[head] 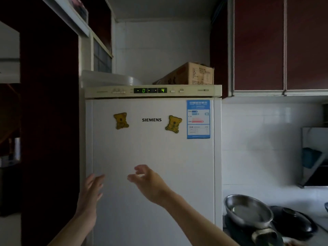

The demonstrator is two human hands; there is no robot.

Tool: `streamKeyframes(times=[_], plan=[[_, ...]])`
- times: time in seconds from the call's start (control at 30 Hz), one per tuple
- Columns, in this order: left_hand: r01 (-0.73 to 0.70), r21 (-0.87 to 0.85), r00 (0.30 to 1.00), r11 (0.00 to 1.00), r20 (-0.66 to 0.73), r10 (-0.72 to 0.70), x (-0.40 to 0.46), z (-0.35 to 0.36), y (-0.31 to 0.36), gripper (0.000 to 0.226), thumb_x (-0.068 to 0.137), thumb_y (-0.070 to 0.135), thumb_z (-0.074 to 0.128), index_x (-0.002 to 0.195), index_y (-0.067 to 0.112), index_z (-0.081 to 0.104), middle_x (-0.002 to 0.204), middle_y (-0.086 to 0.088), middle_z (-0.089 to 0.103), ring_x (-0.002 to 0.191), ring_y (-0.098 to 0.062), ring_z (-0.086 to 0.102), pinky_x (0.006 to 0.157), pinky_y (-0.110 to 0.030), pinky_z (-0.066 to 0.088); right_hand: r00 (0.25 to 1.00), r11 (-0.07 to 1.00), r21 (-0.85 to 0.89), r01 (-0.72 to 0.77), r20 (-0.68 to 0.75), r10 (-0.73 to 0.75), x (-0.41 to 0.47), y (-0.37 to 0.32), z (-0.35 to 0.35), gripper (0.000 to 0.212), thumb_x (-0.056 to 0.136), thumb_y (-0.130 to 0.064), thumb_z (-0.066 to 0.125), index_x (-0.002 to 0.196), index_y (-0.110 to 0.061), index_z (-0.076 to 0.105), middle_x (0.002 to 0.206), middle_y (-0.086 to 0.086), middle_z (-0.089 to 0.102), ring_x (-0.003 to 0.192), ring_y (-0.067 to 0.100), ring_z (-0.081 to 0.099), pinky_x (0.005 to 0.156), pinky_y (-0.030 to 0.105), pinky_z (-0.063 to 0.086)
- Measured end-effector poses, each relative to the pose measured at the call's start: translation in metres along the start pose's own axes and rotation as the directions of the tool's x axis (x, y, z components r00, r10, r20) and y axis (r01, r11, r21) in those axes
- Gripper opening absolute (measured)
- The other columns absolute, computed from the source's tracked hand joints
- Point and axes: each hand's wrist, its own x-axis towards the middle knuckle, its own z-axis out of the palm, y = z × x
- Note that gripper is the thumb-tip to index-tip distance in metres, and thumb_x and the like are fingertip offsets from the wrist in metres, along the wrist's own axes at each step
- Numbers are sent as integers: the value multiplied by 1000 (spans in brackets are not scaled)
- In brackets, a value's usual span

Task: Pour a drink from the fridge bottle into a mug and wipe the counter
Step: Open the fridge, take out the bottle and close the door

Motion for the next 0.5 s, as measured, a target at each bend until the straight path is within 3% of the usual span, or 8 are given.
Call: streamKeyframes(times=[0.13,0.23,0.3,0.37,0.43,0.5], plan=[[-76,210,997,975,18,74,31,-4,4,93,76,53,74,149,20,28,155,-11,35,138,-30,40,109,-50,36,977,874,-437,215,78,-201,31,-34,28,70,96,-54,50,154,-21,29,159,5,34,141,28,39,113,43,35],[-131,358,991,925,47,122,72,-18,1,119,49,75,68,149,22,29,153,-15,33,136,-34,42,103,-54,43,948,738,-600,310,135,-289,56,-51,58,69,98,-49,49,155,-15,27,160,10,32,143,32,35,114,48,34],[-167,496,986,852,90,141,96,-27,-6,117,49,73,67,148,22,31,151,-17,36,132,-38,44,100,-57,46,923,648,-664,374,200,-328,71,-54,77,65,98,-42,52,152,-11,31,156,13,36,141,33,36,114,48,33],[-206,626,979,752,123,165,115,-37,-17,98,67,58,75,147,21,32,147,-20,40,126,-41,49,95,-58,49,908,564,-723,399,227,-352,90,-54,99,63,97,-40,53,149,-10,35,153,15,39,138,34,38,114,47,33],[-242,696,970,676,156,186,122,-41,-26,87,79,46,72,149,20,27,146,-19,40,124,-39,51,94,-54,50,904,473,-791,388,224,-365,112,-53,113,60,97,-38,53,148,-11,36,152,14,39,138,33,37,116,47,29],[-279,700,960,657,201,193,130,-50,-34,92,79,44,74,151,17,23,150,-17,38,129,-36,48,99,-48,47,911,371,-855,363,243,-332,135,-51,129,62,98,-39,51,150,-13,33,157,13,31,145,33,27,122,48,17]])
